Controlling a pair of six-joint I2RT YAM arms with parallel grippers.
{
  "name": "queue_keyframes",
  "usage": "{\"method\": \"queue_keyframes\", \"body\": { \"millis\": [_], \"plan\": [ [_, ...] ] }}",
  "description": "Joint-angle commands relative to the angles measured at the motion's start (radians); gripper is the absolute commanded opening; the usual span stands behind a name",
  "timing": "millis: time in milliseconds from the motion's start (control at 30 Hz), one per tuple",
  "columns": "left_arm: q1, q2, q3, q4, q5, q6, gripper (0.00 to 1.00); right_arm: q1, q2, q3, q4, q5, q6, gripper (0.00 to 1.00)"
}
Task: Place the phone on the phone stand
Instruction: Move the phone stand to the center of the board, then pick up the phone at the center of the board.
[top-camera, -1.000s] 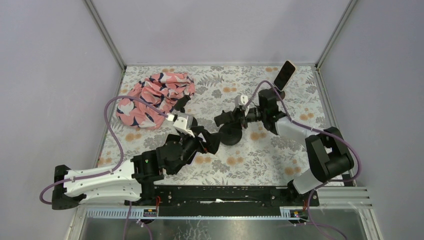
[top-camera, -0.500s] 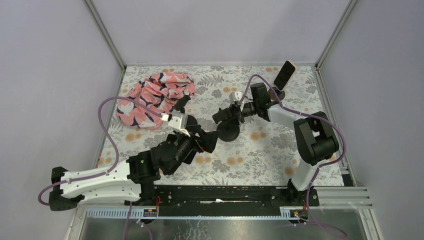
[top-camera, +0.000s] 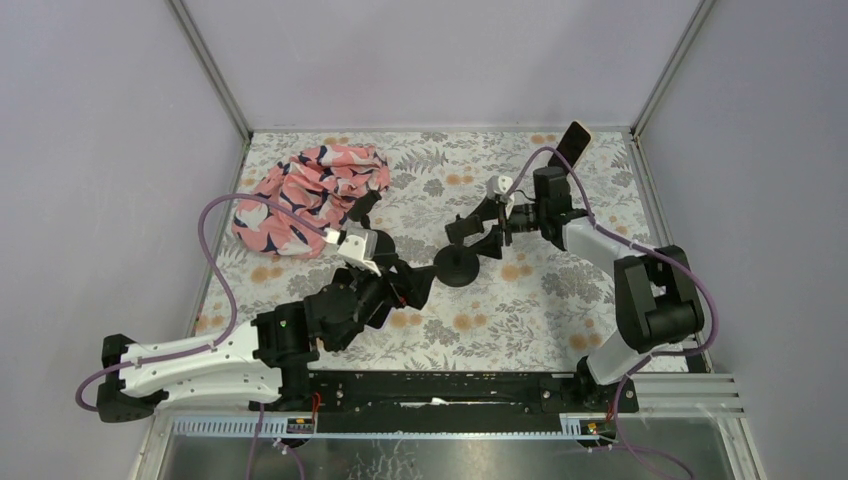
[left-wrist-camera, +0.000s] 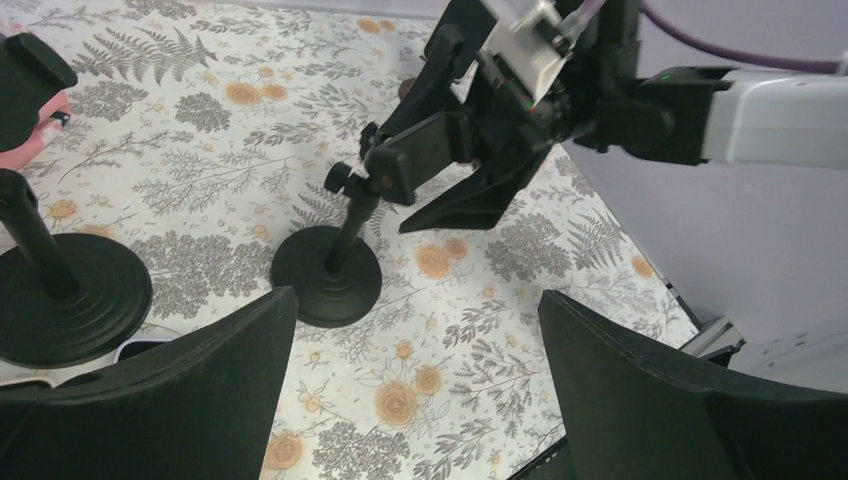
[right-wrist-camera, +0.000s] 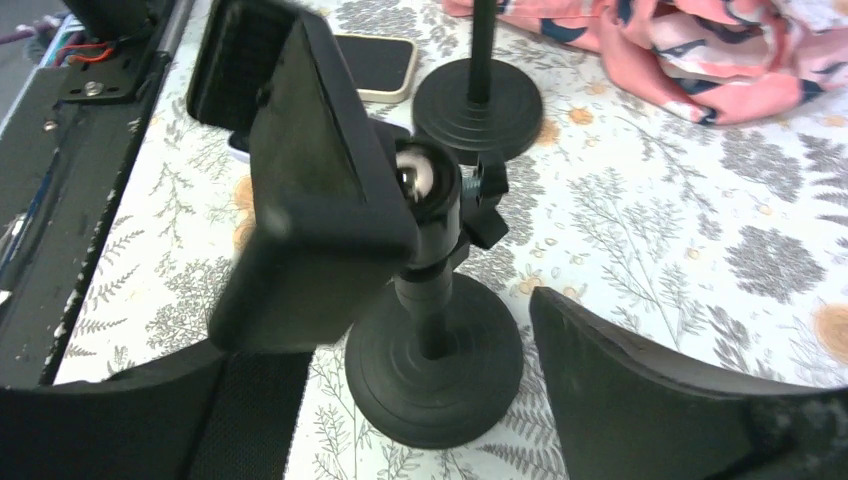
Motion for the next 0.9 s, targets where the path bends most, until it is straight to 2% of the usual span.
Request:
{"method": "queue_keyframes", "body": {
  "millis": [0,133,167,400,533,667,833,867],
  "plan": [
    [-0.004,-0.032,-0.009,-0.057,0.003,-0.015,0.99,-0.029,-0.082,-0.024,0.030,0.103,0.135,0.90],
    [-0.004,-0.066,-0.038,-0.094,0.004,-0.038,0.99,-0.049,-0.094,0.012,-0.117,0.199,0.128,0.99],
    [-0.004,-0.074,-0.049,-0.124,-0.011,-0.053,0.99,-0.056,-0.105,0.022,-0.204,0.231,0.116,1.00],
    [0.003,-0.088,-0.129,-0.291,-0.094,-0.238,0.99,-0.081,-0.259,0.005,-0.500,0.360,-0.009,1.00],
    [0.039,-0.052,-0.146,-0.291,-0.065,-0.223,0.99,-0.095,-0.336,0.019,-0.629,0.441,0.003,1.00],
    [0.197,0.075,-0.111,-0.295,0.072,-0.159,0.99,-0.095,-0.445,0.029,-0.691,0.484,0.084,1.00],
    [0.381,0.205,-0.090,-0.303,0.206,-0.101,0.99,-0.097,-0.545,-0.010,-0.644,0.541,0.279,1.00],
    [0.406,0.222,-0.089,-0.308,0.223,-0.088,0.99,-0.103,-0.542,-0.018,-0.659,0.535,0.278,1.00]
  ]
}}
